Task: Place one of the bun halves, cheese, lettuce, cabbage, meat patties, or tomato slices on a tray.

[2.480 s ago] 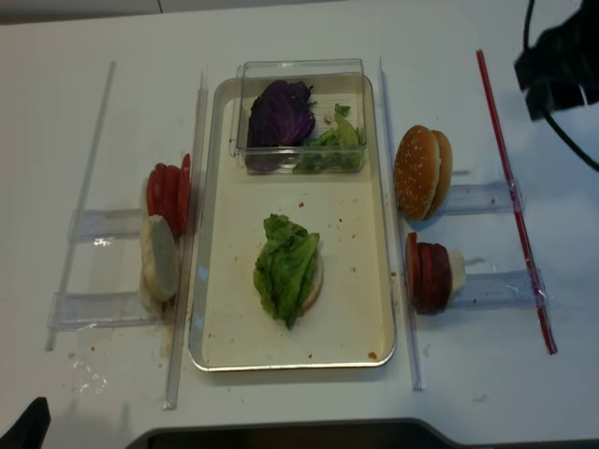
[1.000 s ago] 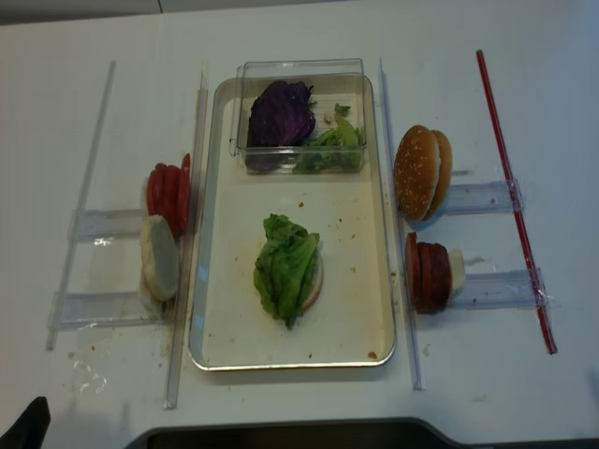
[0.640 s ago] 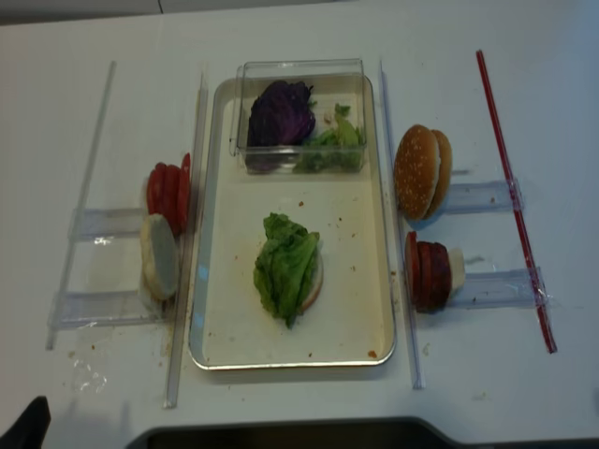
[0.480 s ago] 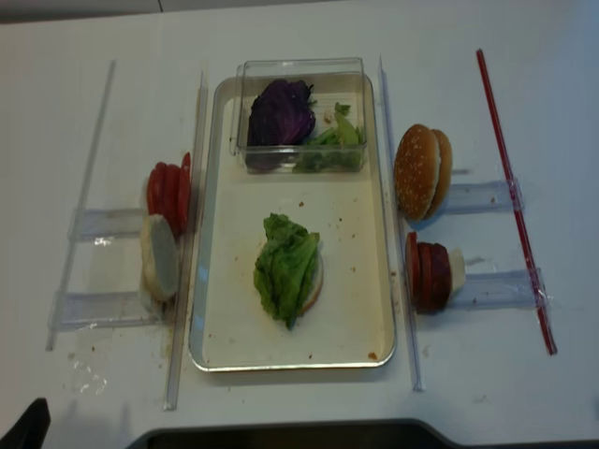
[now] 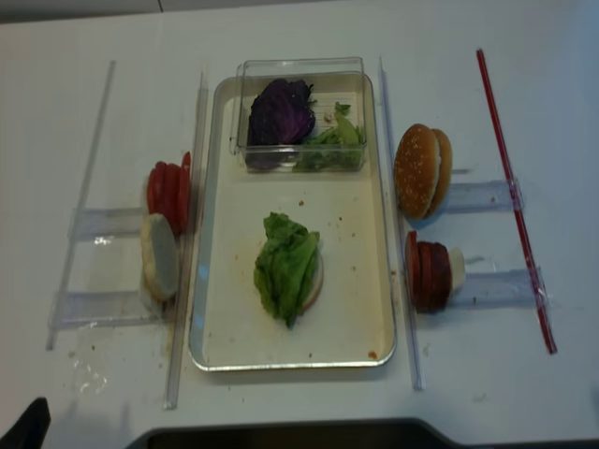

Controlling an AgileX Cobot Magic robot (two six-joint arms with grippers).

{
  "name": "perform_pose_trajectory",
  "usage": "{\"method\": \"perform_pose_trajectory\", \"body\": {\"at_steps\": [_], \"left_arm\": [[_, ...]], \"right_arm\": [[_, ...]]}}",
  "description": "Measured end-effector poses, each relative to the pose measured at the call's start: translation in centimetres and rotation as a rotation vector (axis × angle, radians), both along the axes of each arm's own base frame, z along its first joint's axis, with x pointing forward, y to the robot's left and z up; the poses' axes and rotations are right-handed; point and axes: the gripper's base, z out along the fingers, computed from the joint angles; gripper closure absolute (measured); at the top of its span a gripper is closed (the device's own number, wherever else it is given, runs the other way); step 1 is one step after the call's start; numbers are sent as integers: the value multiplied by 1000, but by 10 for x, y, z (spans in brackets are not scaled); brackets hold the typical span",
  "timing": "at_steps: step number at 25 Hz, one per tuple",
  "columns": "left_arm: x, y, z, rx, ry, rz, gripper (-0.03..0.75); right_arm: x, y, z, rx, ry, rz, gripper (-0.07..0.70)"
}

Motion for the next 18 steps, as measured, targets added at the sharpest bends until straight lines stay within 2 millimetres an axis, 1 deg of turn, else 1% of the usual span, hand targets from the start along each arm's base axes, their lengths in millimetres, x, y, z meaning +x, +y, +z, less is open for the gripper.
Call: {"method": "perform_pose_trajectory", "body": {"at_steps": [6,18], "left_arm": [[0,0,0,0,0,0,295],[0,0,0,0,0,0,295]], "right_arm": [[4,1,-4,9,-7,5,174],[6,1,-5,13,-14,2,174]]}}
